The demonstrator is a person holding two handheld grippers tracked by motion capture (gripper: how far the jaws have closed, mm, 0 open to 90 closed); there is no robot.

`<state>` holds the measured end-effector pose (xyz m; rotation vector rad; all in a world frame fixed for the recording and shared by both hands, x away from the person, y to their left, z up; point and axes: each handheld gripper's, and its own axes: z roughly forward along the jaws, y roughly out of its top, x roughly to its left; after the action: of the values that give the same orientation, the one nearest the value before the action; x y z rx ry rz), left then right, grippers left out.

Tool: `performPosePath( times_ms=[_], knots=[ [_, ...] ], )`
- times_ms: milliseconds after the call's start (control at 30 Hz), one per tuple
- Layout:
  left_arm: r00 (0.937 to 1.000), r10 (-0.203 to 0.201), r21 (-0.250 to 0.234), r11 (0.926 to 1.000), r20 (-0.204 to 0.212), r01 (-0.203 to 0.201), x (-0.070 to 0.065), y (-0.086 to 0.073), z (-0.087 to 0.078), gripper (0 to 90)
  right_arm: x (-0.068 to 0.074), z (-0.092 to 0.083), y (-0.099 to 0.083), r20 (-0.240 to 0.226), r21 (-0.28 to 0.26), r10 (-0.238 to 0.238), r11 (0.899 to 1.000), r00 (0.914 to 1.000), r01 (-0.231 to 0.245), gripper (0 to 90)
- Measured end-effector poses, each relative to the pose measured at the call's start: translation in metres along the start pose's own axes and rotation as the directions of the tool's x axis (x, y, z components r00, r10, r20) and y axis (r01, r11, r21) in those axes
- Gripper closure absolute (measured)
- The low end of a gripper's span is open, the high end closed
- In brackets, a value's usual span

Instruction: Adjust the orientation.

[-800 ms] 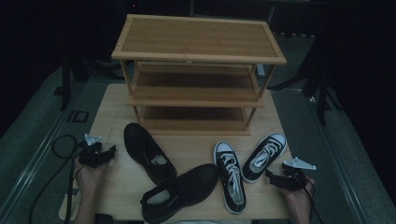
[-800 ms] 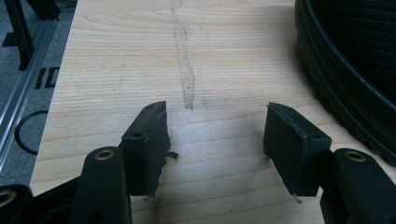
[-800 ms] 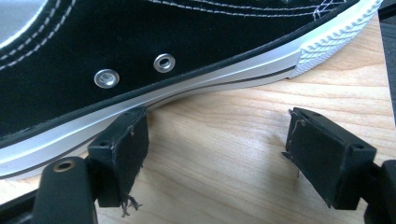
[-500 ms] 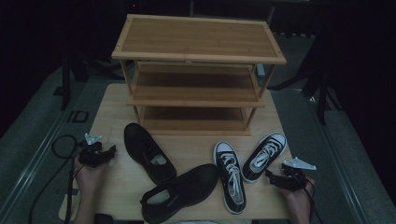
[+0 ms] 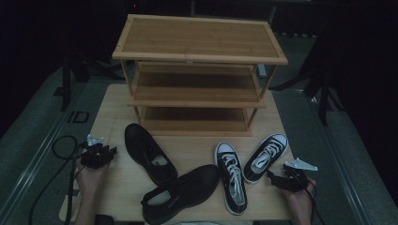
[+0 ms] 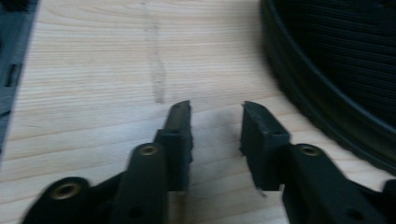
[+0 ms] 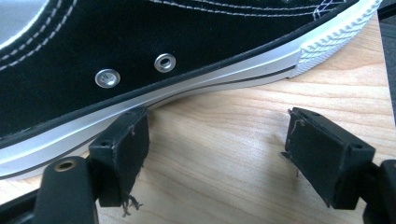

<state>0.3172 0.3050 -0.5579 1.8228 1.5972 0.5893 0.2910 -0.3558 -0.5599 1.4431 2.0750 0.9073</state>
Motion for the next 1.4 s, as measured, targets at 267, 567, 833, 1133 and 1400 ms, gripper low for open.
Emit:
performPosePath(
  times_ms=[267, 567, 833, 1133, 1400],
  knots=[
    [0.997, 0.064, -0.017, 0.9978, 0.042, -0.064, -0.023, 0.012, -0.023, 89.8, 0.0, 0.0, 0.0, 0.001, -0.001, 0.001, 1.0, 1.0, -0.001, 21.7],
    [0.9888, 0.108, -0.006, 0.9942, 0.103, -0.108, -0.046, 0.029, -0.044, 90.0, 0.001, 0.0, 0.0, 0.003, -0.001, 0.003, 1.0, 1.0, -0.003, 22.0],
    [0.9828, 0.104, -0.023, 0.9946, 0.153, -0.102, -0.054, 0.047, -0.063, 85.4, 0.001, 0.0, 0.0, 0.004, -0.001, 0.003, 1.0, 1.0, -0.003, 22.0],
    [0.9753, 0.125, 0.0, 0.9919, 0.182, -0.127, -0.067, 0.063, -0.07, 74.1, 0.001, 0.0, 0.0, 0.006, -0.002, 0.005, 1.0, 1.0, -0.005, 22.1],
    [0.9759, 0.123, 0.057, 0.9892, 0.181, -0.135, -0.081, 0.074, -0.074, 67.2, 0.002, -0.001, -0.001, 0.009, -0.002, 0.007, 1.0, 0.9999, -0.007, 22.3]
  ],
)
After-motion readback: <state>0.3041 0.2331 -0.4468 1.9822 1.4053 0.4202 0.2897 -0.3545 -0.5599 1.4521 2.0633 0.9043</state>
